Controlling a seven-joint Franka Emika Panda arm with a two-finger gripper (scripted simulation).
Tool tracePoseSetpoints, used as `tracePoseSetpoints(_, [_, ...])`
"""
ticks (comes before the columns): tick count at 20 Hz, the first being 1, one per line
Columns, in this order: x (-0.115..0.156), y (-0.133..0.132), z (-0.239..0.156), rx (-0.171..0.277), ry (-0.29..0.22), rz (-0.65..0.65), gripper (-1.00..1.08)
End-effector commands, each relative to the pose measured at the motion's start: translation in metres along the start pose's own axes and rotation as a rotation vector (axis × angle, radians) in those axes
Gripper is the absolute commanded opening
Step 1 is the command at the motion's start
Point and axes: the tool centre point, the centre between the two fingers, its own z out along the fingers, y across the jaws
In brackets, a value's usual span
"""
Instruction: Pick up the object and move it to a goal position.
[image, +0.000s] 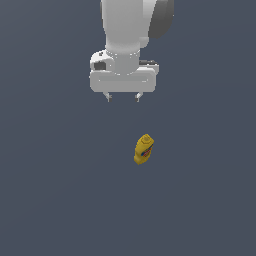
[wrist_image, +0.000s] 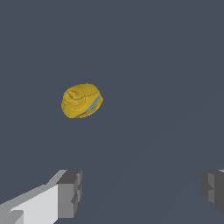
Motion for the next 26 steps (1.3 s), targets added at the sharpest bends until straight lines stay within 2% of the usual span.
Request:
tracePoseSetpoints(1, [0.0, 0.0, 0.0, 0.0, 0.0, 0.0, 1.0])
tracePoseSetpoints(13, [0.007, -0.015, 0.001, -0.008, 0.012, -0.076, 1.0])
tracePoseSetpoints(26, [0.015, -0.021, 0.009, -0.003, 0.009, 0.03, 1.0])
